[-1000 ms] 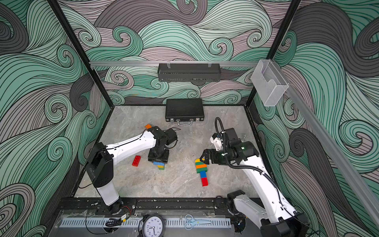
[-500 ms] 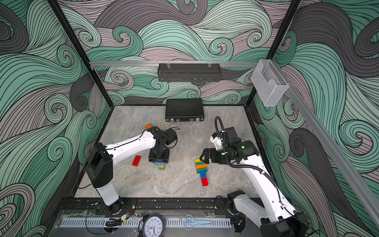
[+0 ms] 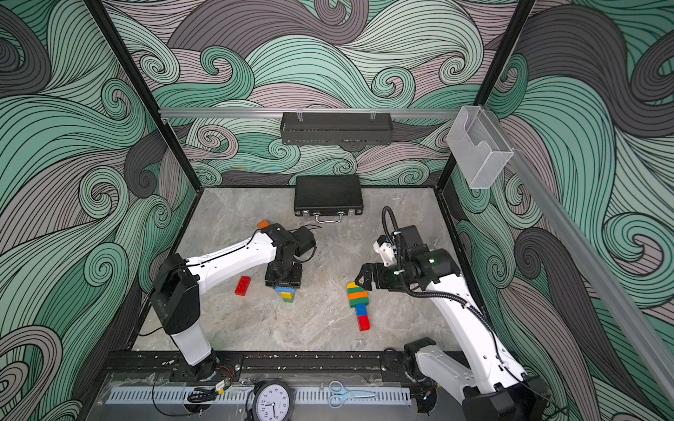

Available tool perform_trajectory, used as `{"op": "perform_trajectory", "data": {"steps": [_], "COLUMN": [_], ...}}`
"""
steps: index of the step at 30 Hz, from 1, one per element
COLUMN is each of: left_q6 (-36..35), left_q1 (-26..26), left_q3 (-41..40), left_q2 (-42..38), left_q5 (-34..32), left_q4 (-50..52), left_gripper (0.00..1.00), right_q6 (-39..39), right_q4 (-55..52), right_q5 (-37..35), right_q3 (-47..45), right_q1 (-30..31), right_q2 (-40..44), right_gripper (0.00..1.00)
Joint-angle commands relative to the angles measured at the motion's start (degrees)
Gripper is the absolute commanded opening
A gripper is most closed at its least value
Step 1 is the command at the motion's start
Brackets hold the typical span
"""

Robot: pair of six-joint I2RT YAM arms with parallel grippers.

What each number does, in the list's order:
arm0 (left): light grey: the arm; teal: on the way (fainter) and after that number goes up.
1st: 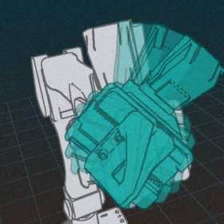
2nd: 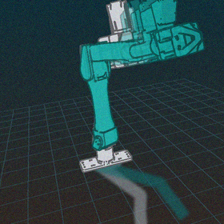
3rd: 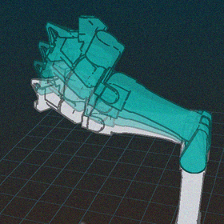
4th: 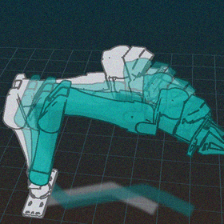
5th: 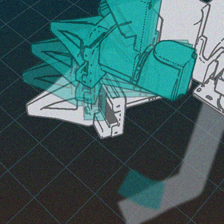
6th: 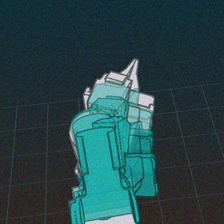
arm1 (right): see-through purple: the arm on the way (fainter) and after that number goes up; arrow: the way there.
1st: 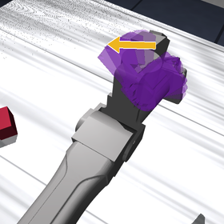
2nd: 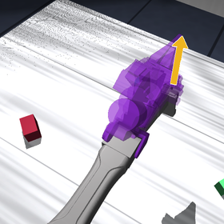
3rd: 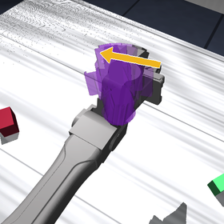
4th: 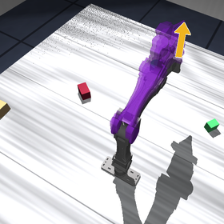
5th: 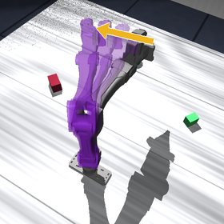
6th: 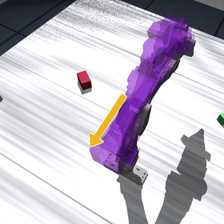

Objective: Assemble an ice cream with lego
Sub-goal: Assemble the lego brick with the lego brick.

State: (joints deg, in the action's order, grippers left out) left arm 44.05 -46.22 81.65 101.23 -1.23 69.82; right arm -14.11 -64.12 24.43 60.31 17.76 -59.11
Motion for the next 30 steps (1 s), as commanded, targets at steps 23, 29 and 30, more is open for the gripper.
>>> {"op": "perform_trajectory", "data": {"steps": [23, 29, 30], "left_q6": [-7.1, -7.7, -8.1], "left_q1": [0.0, -1.0, -1.3], "left_q3": [-1.9, -2.2, -1.3], "left_q2": [0.8, 2.6, 3.4], "left_q5": [0.7, 2.3, 1.9], "left_q4": [1.2, 1.1, 1.8], "left_gripper": [0.01, 0.01, 0.01], "right_q6": [-0.1, -0.1, 0.0], "right_q4": [-1.5, -1.5, -1.6], "right_q5": [-0.3, -0.1, -0.1], "right_q3": [1.6, 1.7, 1.7], "right_q1": [-0.3, -0.2, -0.2], "right_q2": [0.2, 0.0, -0.1], "right_gripper": [0.99, 0.99, 0.99]}}
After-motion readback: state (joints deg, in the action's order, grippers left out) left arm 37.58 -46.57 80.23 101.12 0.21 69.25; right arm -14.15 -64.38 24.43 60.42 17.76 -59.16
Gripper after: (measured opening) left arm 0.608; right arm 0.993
